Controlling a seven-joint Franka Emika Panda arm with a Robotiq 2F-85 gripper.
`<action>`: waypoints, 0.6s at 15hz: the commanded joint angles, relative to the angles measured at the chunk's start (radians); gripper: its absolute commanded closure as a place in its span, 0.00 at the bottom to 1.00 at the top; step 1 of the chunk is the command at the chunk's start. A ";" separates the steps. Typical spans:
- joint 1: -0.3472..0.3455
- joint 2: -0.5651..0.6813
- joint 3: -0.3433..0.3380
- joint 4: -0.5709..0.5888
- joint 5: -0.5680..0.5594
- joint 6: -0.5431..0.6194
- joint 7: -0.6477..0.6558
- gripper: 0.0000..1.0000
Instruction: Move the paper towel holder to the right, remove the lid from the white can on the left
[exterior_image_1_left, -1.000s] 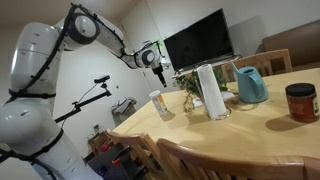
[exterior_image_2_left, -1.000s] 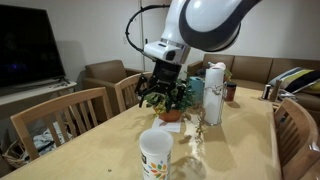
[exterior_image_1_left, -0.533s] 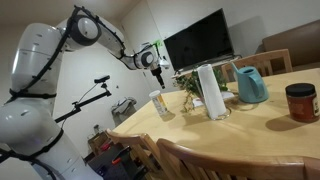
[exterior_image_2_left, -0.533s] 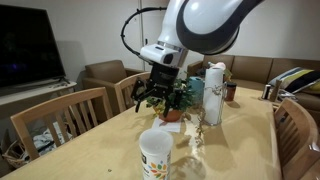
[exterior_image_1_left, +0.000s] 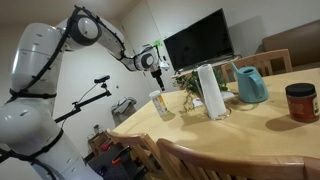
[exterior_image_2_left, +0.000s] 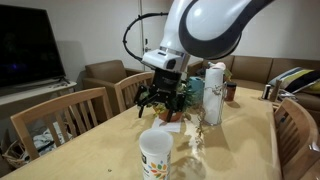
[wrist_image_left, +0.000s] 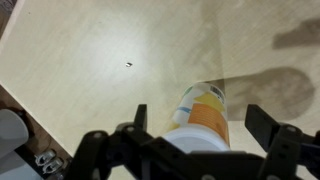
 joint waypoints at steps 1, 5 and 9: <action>0.007 0.000 -0.008 -0.005 0.008 -0.001 -0.004 0.00; 0.006 -0.001 -0.008 -0.016 0.008 -0.001 -0.004 0.00; 0.006 -0.001 -0.007 -0.016 0.008 -0.001 -0.004 0.00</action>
